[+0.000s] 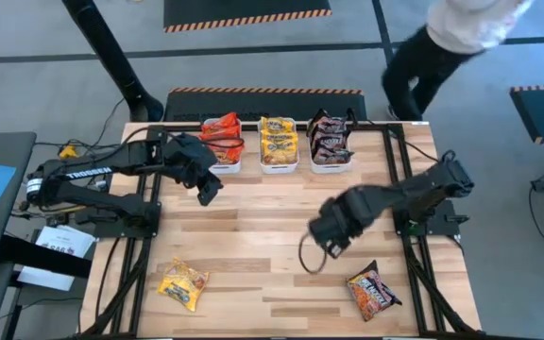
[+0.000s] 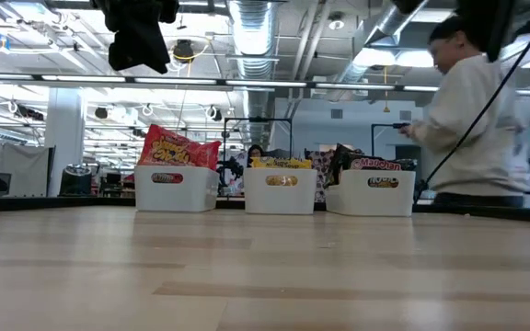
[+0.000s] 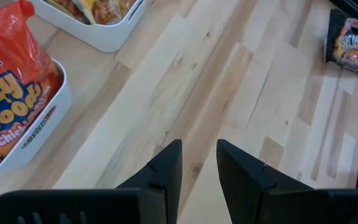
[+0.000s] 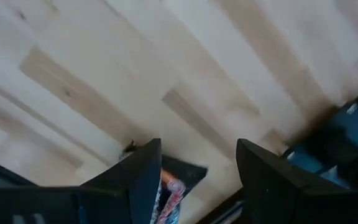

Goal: Sort Maruchan noodles
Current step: Put the black noodle pack into the right white bin

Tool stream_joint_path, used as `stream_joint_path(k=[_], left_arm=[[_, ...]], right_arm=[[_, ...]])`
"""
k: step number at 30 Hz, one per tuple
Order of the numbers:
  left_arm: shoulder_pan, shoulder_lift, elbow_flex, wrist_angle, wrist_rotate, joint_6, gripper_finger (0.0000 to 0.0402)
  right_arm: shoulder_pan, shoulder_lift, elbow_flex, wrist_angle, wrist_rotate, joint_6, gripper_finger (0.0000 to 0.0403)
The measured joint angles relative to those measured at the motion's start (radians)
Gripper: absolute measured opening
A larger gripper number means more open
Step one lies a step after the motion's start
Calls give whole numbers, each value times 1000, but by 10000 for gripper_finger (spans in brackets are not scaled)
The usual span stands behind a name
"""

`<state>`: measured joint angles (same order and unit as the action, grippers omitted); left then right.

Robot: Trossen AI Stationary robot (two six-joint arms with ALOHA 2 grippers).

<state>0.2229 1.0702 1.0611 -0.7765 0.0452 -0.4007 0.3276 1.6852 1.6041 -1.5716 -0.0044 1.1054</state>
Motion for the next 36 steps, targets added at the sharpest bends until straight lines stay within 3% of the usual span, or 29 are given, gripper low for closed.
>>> stream_joint_path(k=[21, 30, 36], left_arm=[[-78, 6, 0, -2, -2, -5, 86], [-97, 5, 0, 1, -5, -8, 86], [-98, 5, 0, 2, -5, -12, 86]], right_arm=[[521, 3, -301, 285, -79, 796, 233], [609, 3, -419, 509, -78, 1001, 233], [615, 3, -506, 633, -78, 1027, 233]])
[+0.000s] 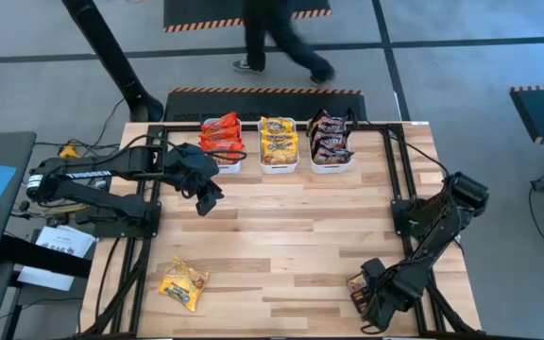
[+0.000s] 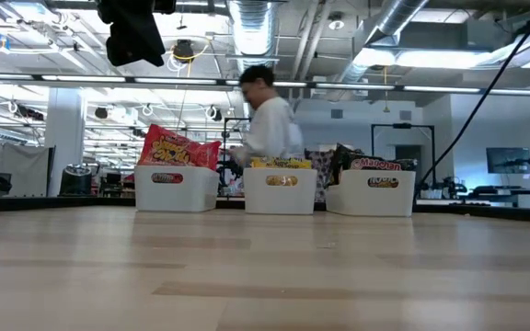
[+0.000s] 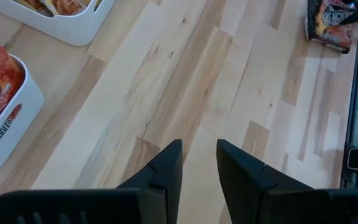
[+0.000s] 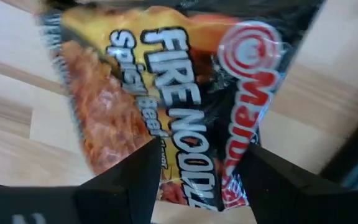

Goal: Sort Maruchan noodles
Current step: Put the black noodle pack into the right white bin

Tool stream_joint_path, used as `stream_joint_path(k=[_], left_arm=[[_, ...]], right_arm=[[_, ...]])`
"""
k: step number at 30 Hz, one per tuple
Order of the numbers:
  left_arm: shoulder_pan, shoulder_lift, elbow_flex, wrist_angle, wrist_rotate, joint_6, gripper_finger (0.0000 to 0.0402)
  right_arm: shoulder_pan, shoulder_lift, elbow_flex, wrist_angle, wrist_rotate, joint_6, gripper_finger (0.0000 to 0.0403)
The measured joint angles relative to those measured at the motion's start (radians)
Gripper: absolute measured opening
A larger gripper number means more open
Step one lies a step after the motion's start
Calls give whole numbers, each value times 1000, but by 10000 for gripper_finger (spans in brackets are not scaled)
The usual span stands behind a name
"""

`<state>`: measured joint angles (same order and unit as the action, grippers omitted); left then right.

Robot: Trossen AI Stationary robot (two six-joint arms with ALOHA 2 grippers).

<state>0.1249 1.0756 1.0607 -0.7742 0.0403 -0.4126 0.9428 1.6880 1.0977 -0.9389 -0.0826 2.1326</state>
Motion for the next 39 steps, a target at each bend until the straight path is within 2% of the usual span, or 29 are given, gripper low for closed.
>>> stream_joint_path(k=[6, 9, 12, 19, 21, 25, 29, 34, 39], left_arm=[[0, 0, 0, 1, 0, 6, 86], [0, 0, 0, 1, 0, 7, 86], [0, 0, 0, 0, 0, 15, 86], [0, 0, 0, 0, 0, 50, 86], [0, 0, 0, 0, 0, 52, 86], [0, 0, 0, 0, 0, 53, 86], [0, 0, 0, 0, 0, 53, 86], [0, 0, 0, 1, -4, 52, 86], [0, 0, 0, 1, -8, 52, 86]], right_arm=[[-21, -6, -74, 123, -2, -1, 229], [-37, -5, -83, 129, -8, -7, 207], [-49, -4, -85, 129, -8, -10, 165], [-79, -3, -86, 128, -8, -13, 36], [-85, -2, -86, 128, -10, -33, 12], [-103, 0, -64, 113, -8, -66, 9], [-134, 5, 5, 16, 32, -142, 5], [-197, 5, 111, -136, 142, -247, 5], [-299, 4, 208, -280, 252, -432, 4]])
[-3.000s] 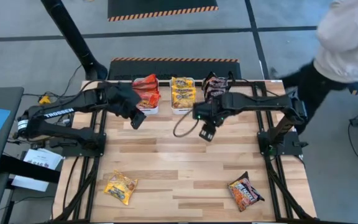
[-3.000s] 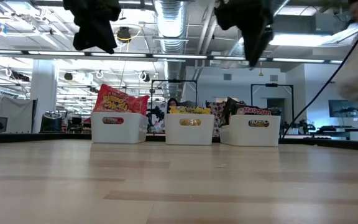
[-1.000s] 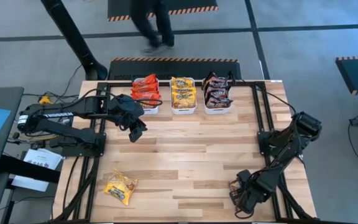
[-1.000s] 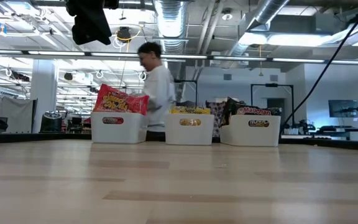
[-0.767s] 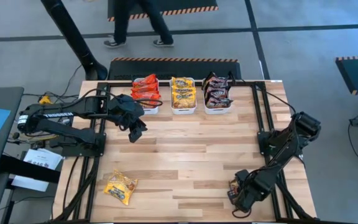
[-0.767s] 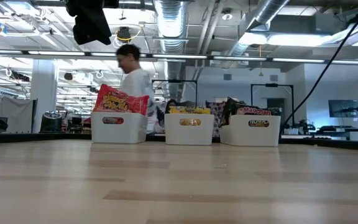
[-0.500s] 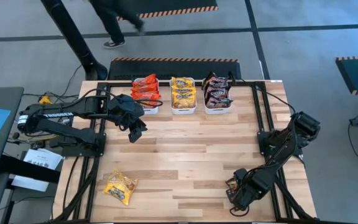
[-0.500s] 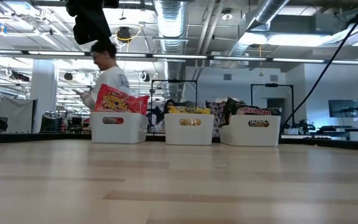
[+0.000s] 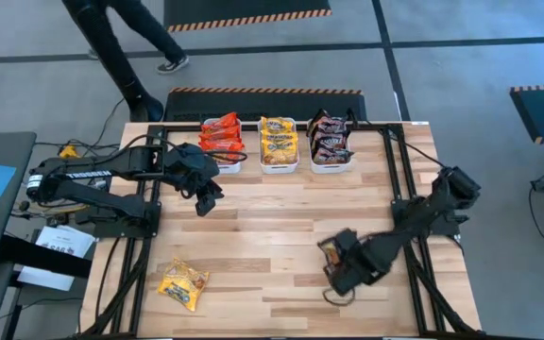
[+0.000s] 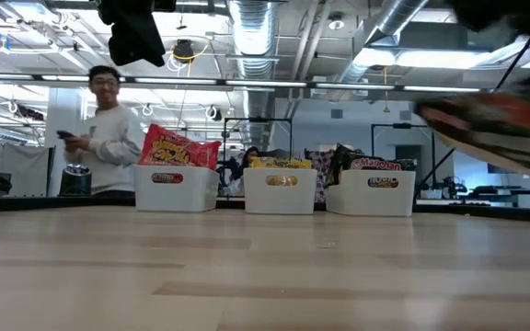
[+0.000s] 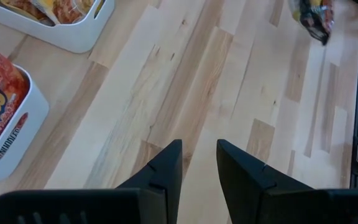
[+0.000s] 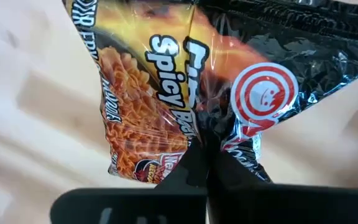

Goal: Sort Maruchan noodles
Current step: Put the black noodle pack into the right white bin

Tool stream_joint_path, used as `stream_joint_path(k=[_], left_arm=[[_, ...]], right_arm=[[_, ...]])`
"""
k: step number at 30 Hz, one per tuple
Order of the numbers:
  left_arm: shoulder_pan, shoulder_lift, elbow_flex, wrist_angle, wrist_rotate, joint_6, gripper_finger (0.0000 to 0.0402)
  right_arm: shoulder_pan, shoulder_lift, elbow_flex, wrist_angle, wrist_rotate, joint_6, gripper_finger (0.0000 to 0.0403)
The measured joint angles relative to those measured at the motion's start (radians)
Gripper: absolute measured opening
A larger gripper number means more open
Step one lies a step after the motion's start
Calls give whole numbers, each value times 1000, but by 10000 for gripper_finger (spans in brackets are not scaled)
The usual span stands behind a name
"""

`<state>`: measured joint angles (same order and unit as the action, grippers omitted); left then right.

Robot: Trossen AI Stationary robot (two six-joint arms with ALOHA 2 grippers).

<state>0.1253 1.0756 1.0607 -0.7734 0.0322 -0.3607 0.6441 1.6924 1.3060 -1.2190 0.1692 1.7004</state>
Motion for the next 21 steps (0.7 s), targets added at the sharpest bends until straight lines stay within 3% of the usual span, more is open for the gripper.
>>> stream_joint_path(k=[11, 21], left_arm=[[0, 0, 0, 0, -3, -1, 87], [0, 0, 0, 0, -82, 0, 87]], right_arm=[[-311, -3, 178, -308, 242, -547, 5], [-644, -3, 187, -347, 449, -1101, 6]])
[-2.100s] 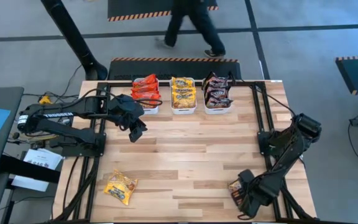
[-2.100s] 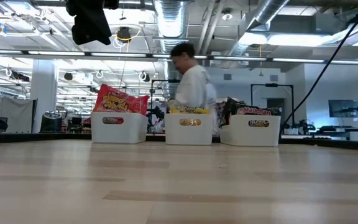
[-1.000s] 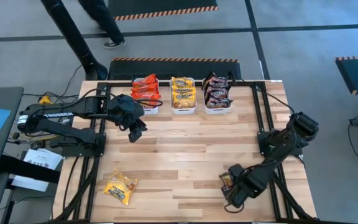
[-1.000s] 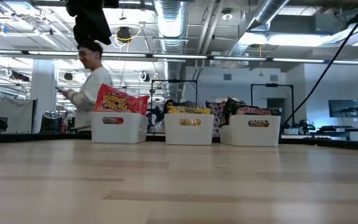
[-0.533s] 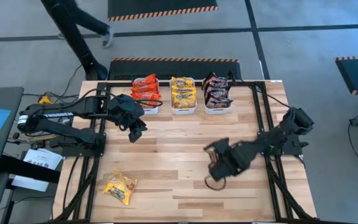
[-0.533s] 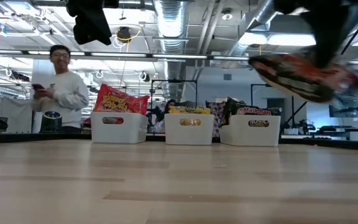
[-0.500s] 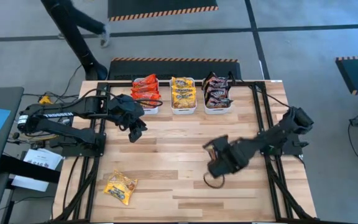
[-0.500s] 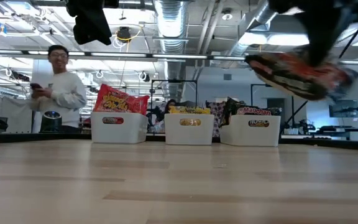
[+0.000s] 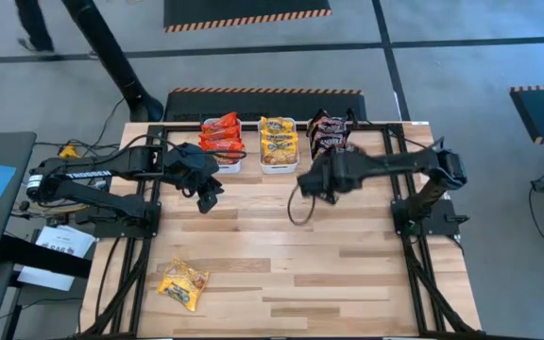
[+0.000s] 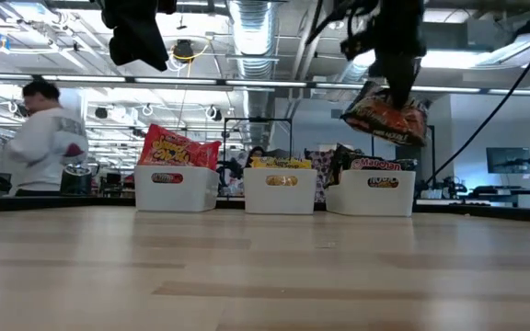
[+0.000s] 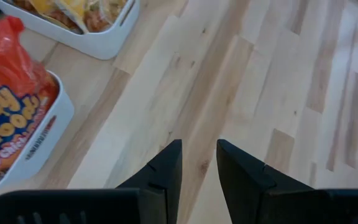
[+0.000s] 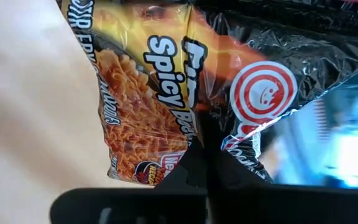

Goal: Sort Maruchan noodles
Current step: Put the black noodle pack into the right white bin

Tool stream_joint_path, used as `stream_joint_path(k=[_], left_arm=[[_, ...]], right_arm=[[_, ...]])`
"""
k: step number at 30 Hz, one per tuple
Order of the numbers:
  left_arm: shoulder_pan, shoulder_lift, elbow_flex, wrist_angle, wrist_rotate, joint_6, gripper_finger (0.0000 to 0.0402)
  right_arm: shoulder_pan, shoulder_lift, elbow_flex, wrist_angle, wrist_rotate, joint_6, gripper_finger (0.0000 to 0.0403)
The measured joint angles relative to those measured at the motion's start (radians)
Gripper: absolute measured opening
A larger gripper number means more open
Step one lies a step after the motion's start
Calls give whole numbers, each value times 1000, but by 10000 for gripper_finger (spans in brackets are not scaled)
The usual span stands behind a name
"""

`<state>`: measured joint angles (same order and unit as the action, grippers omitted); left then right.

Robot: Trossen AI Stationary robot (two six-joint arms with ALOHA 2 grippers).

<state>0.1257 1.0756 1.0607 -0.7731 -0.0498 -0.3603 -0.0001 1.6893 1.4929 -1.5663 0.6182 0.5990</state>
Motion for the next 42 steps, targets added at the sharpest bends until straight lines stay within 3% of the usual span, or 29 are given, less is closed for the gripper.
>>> stream_joint_path(k=[8, 11, 17, 24, 37, 42], left_arm=[[0, 0, 0, 0, -66, 1, 86], [0, 0, 0, 0, -88, 1, 86], [0, 0, 0, 0, -125, 1, 86], [0, 0, 0, 0, -181, 1, 86], [42, 0, 0, 0, -212, -5, 86], [74, 0, 0, 0, -212, 0, 86]], right_arm=[[-243, 0, 0, 52, 306, -303, 7], [-326, -1, 0, 147, 347, -419, 7], [-448, -1, 0, 349, 329, -593, 8], [-501, -3, -26, 474, 299, -706, 8], [-482, -2, -159, 571, 269, -705, 8], [-471, -1, -197, 611, 203, -704, 8]])
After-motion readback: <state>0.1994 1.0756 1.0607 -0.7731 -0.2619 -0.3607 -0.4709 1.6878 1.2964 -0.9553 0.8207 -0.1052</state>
